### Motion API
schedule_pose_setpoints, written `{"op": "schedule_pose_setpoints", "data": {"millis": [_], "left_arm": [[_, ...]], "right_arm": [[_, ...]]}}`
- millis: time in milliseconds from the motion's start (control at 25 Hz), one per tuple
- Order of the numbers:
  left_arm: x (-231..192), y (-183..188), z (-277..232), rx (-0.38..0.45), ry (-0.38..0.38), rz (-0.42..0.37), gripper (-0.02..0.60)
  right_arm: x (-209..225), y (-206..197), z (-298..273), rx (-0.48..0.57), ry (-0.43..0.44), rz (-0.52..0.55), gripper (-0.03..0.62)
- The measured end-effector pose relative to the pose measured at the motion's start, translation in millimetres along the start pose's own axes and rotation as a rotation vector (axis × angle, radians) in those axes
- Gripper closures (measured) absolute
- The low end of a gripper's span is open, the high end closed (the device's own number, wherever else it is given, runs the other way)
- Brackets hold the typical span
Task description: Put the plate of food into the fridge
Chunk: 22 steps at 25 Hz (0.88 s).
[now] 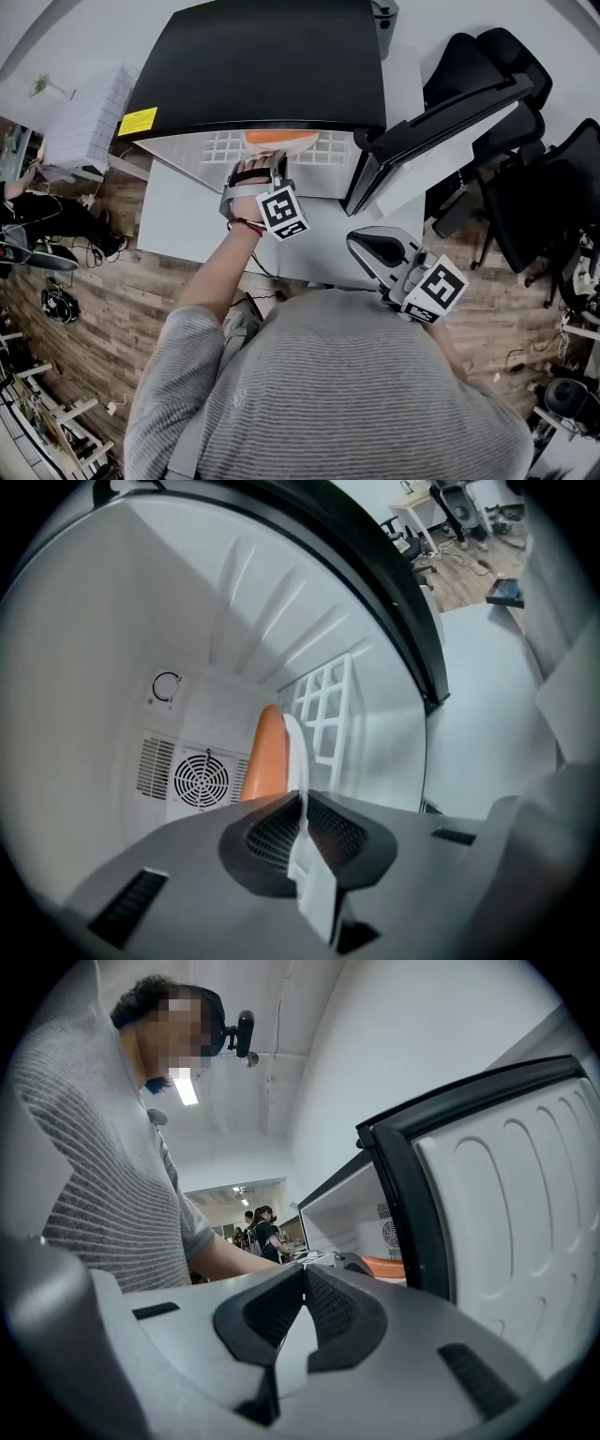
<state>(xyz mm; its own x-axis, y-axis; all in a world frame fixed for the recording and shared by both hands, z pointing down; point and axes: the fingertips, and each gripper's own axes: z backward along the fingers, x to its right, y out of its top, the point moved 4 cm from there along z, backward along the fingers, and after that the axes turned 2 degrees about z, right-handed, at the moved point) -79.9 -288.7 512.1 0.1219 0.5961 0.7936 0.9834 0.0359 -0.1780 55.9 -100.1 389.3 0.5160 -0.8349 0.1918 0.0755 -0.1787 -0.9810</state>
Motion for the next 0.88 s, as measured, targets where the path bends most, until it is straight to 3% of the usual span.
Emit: {"op": "schedule_pose_setpoints", "data": {"millis": [480,880], "left_arm": [[-7.1,1.5,-9.2,0.015,0.017,0.007,0.548],[-8.2,2.3,-10.4,0.044,-0.021,0.043,0.537]], "right_arm": [[6.1,2.3,0.8,0.004,-0.017,-0.004,0.580],[5.6,1.5,-1.8,0.003,-0.003,-0.003,0.580]]}}
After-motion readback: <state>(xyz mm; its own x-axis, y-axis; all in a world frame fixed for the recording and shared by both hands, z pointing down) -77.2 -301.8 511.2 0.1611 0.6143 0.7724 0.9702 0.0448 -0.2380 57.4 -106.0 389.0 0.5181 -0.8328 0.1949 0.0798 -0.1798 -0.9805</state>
